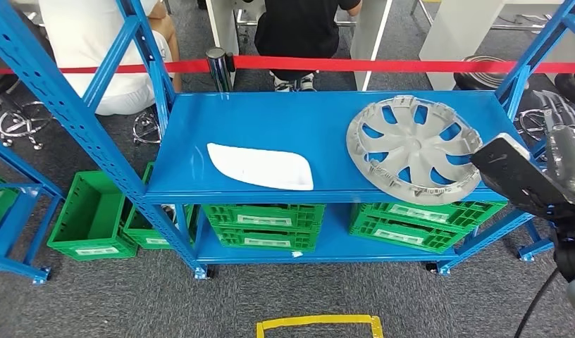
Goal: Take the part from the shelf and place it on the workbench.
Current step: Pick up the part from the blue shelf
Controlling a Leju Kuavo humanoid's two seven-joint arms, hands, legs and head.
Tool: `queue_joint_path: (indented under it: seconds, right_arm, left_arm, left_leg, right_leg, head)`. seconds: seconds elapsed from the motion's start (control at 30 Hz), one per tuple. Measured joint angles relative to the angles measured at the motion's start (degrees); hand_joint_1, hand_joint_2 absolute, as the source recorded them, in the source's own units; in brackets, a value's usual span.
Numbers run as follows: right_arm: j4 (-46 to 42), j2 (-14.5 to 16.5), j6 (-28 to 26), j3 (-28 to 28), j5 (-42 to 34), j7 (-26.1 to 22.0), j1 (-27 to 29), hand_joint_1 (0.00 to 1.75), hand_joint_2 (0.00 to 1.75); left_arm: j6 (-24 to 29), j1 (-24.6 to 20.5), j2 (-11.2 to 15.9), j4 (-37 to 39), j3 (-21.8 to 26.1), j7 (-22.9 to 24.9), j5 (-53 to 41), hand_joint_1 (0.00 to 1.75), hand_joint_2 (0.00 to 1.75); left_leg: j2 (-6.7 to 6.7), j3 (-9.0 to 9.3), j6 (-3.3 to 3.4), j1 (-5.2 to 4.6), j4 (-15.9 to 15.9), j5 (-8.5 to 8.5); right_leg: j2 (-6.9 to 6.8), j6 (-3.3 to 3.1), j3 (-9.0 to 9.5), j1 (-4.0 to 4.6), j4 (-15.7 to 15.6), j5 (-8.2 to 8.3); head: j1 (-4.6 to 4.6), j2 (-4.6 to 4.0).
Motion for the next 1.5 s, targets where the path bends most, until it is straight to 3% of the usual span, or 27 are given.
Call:
queue_joint_path:
  seconds: [0.07, 0.13, 0.23, 0.27, 0.3, 0.33, 0.4, 0.43, 0.47, 0.57, 0.63, 0.67, 0.73, 0.77, 0.8, 0.83, 0.9, 0.93, 0.97, 1.07, 1.3, 1.5]
  right_arm:
    - [-0.02, -0.04, -0.04, -0.08, -0.02, 0.00, -0.05, 0.00, 1.75]
    - [-0.03, -0.16, -0.09, -0.16, -0.03, 0.00, -0.18, 0.00, 1.75]
    - [0.09, -0.13, -0.14, -0.04, -0.08, 0.00, 0.01, 0.00, 1.75]
    - [0.17, -0.07, -0.13, 0.00, -0.09, 0.00, 0.12, 0.00, 1.75]
    - [0.24, -0.03, -0.12, 0.02, -0.10, 0.00, 0.18, 0.00, 1.75]
    - [0.28, 0.01, -0.11, 0.01, -0.10, 0.00, 0.18, 0.00, 1.75]
    - [0.33, 0.04, -0.05, -0.02, -0.13, 0.00, 0.17, 0.00, 1.75]
    - [0.34, 0.03, -0.01, -0.04, -0.16, 0.00, 0.16, 0.00, 1.75]
    - [0.34, 0.02, 0.04, -0.06, -0.19, 0.00, 0.17, 0.00, 1.75]
    - [0.32, -0.01, 0.13, -0.13, -0.25, 0.00, 0.20, 0.00, 1.75]
    - [0.30, -0.01, 0.13, -0.20, -0.25, 0.00, 0.18, 0.00, 1.75]
    - [0.30, 0.01, 0.14, -0.20, -0.25, 0.00, 0.19, 0.00, 1.75]
    - [0.31, 0.08, 0.16, -0.15, -0.25, 0.00, 0.26, 0.00, 1.75]
    - [0.31, 0.13, 0.17, -0.11, -0.24, 0.00, 0.34, 0.00, 1.75]
    - [0.31, 0.16, 0.17, -0.09, -0.13, 0.00, 0.44, 0.00, 1.75]
    - [0.32, 0.21, 0.23, -0.09, 0.15, 0.00, 0.54, 0.00, 1.75]
    - [0.32, 0.35, 0.53, -0.13, 1.03, 0.00, 0.70, 0.00, 1.75]
    - [0.32, 0.43, 0.73, -0.17, 1.40, 0.00, 0.75, 0.00, 1.75]
    - [0.27, 0.44, 0.90, -0.24, 1.60, 0.00, 0.86, 0.00, 1.75]
    - [-0.02, 0.33, 1.14, -0.29, 1.78, 0.00, 1.20, 0.00, 1.75]
    - [-0.90, 0.84, 0.92, 1.56, 4.95, -0.01, 1.19, 0.00, 1.75]
    - [-0.96, 1.57, 0.54, 4.88, 5.92, -0.02, 0.66, 0.00, 1.75]
  left_arm:
    - [0.01, 0.04, 0.02, 0.00, 0.00, -0.01, -0.01, 0.00, 0.00]
    - [0.03, -0.01, 0.03, 0.00, 0.00, -0.05, -0.02, 0.00, 0.00]
    - [0.04, -0.01, -0.03, 0.00, 0.00, -0.07, -0.03, 0.00, 0.00]
    - [0.03, 0.02, -0.05, 0.00, 0.00, -0.04, -0.03, 0.00, 0.00]
    - [0.03, 0.05, -0.05, 0.00, 0.00, -0.01, -0.03, 0.00, 0.00]
    - [0.02, 0.06, -0.05, 0.00, 0.00, 0.03, -0.04, 0.00, 0.00]
    - [0.02, 0.04, -0.08, 0.00, 0.00, 0.09, -0.11, 0.00, 0.00]
    - [0.01, 0.00, -0.09, 0.00, 0.00, 0.11, -0.15, 0.00, 0.00]
    - [0.01, -0.04, -0.13, -0.01, -0.01, 0.13, -0.17, 0.00, 0.00]
    - [0.00, -0.10, -0.18, -0.02, -0.01, 0.16, -0.19, 0.00, 0.00]
    - [0.00, -0.16, -0.16, -0.02, 0.00, 0.14, -0.21, 0.00, 0.00]
    - [0.00, -0.20, -0.16, -0.02, 0.00, 0.11, -0.22, 0.00, 0.00]
    - [0.00, -0.19, -0.14, -0.01, -0.01, 0.11, -0.22, 0.00, 0.00]
    - [0.00, -0.12, -0.13, -0.01, -0.02, 0.13, -0.22, 0.00, 0.00]
    - [0.00, -0.04, -0.10, 0.00, -0.02, 0.12, -0.23, 0.00, 0.00]
    - [0.00, 0.02, -0.07, 0.01, -0.02, 0.02, -0.24, 0.00, 0.00]
    - [0.03, 0.06, -0.04, 0.01, -0.03, -0.35, -0.31, 0.00, 0.00]
    - [0.06, 0.04, -0.09, 0.01, -0.04, -0.52, -0.33, 0.00, 0.00]
    - [0.10, 0.01, -0.15, -0.01, -0.07, -0.62, -0.36, 0.00, 0.00]
    - [0.16, -0.05, -0.22, -0.01, -0.21, -0.35, -0.36, 0.00, 0.00]
    - [0.69, -0.13, 0.37, 0.02, -0.35, 0.78, -0.38, 0.00, 0.00]
    - [0.83, -0.20, 1.02, 0.02, -0.35, 0.75, -0.36, 0.00, 0.00]
  left_leg:
    - [-0.02, 0.55, 0.67, 0.08, -0.50, 0.48]
    - [-0.02, 1.32, 1.27, 0.34, -0.93, 0.32]
    - [0.00, 2.26, 1.83, 0.33, -1.05, -0.48]
    - [0.00, 2.58, 1.85, 0.30, -1.04, -0.80]
    - [-0.02, 2.96, 1.83, 0.26, -1.04, -1.13]
    - [-0.04, 3.46, 1.76, 0.24, -1.04, -1.49]
    - [-0.06, 4.44, 1.46, 0.14, -1.08, -2.31]
    - [-0.05, 4.69, 1.22, 0.07, -1.07, -2.65]
    - [0.00, 4.75, 0.99, 0.02, -1.11, -2.87]
    - [0.21, 4.92, 0.22, -0.02, -1.27, -3.35]
    - [0.10, 4.23, -0.48, 0.01, 0.88, -4.68]
    - [-0.02, 2.80, -0.80, 0.13, 3.66, -5.93]
    - [-0.20, -1.88, -1.23, 0.41, 11.30, -8.53]
    - [-0.23, -3.99, -1.35, 0.54, 14.08, -8.87]
    - [-0.23, -5.21, -1.50, 0.66, 14.95, -8.05]
    - [-0.18, -5.25, -1.79, 0.82, 13.54, -5.99]
    - [0.10, -3.01, -3.02, 1.35, 6.85, -0.68]
    - [0.31, -1.73, -3.60, 1.57, 3.65, 0.77]
    - [0.49, -0.92, -3.24, 1.65, 1.80, 1.27]
    - [0.61, -0.46, -1.48, 1.50, 0.98, 0.48]
    - [0.34, -0.41, -1.12, 1.40, 0.97, 0.06]
    - [0.49, -0.37, -1.02, 1.40, 0.97, 0.02]
  right_leg:
    - [0.00, 0.75, 0.28, -0.07, 0.05, -0.54]
    - [0.02, 1.39, -0.69, -0.13, 2.72, -2.09]
    - [0.05, 2.02, -6.79, -0.17, 13.48, -6.09]
    - [0.05, 2.08, -8.52, -0.18, 15.74, -6.19]
    - [0.05, 2.05, -9.27, -0.17, 15.95, -5.07]
    - [0.05, 1.92, -8.93, -0.16, 13.98, -2.87]
    - [0.14, 1.38, -6.32, -0.04, 6.70, 2.12]
    - [0.18, 1.01, -5.02, 0.08, 3.49, 3.36]
    - [0.22, 0.64, -4.21, 0.23, 1.52, 3.72]
    - [0.24, -0.22, -3.50, 0.27, 0.24, 2.91]
    - [0.16, -0.78, -2.69, -0.03, -0.33, 2.71]
    - [0.06, -1.03, -2.26, -0.14, -0.51, 2.54]
    - [-0.07, -1.31, -1.71, -0.14, -0.54, 2.00]
    - [-0.10, -1.31, -1.41, -0.14, -0.53, 1.71]
    - [-0.13, -1.28, -1.00, -0.20, -0.51, 1.41]
    - [-0.15, -1.21, -0.50, -0.30, -0.44, 1.05]
    - [-0.15, -0.87, 0.38, -0.48, -0.01, 0.06]
    - [-0.06, -0.62, 0.57, -0.43, 0.47, -0.57]
    - [0.05, -0.38, 0.56, -0.31, 0.85, -0.98]
    - [0.12, -0.08, 0.57, -0.08, 1.01, -1.40]
    - [-0.18, 0.49, 1.16, -0.11, 0.12, -1.51]
    - [-0.20, 0.58, 1.18, -0.10, 0.07, -1.49]
  head:
    - [0.04, 0.00]
    - [0.14, 0.00]
    - [0.37, -0.01]
    - [0.41, 0.00]
    - [0.44, 0.00]
    - [0.45, 0.00]
    - [0.45, -0.01]
    - [0.47, 0.00]
    - [0.46, 0.00]
    - [0.44, 0.00]
    - [0.33, 0.00]
    - [0.29, -0.01]
    - [0.23, 0.00]
    - [0.22, 0.00]
    - [0.21, 0.00]
    - [0.20, -0.01]
    - [0.15, -0.01]
    - [0.02, -0.01]
    - [-0.04, 0.00]
    - [0.23, 0.00]
    - [0.54, 0.00]
    - [0.53, 0.00]
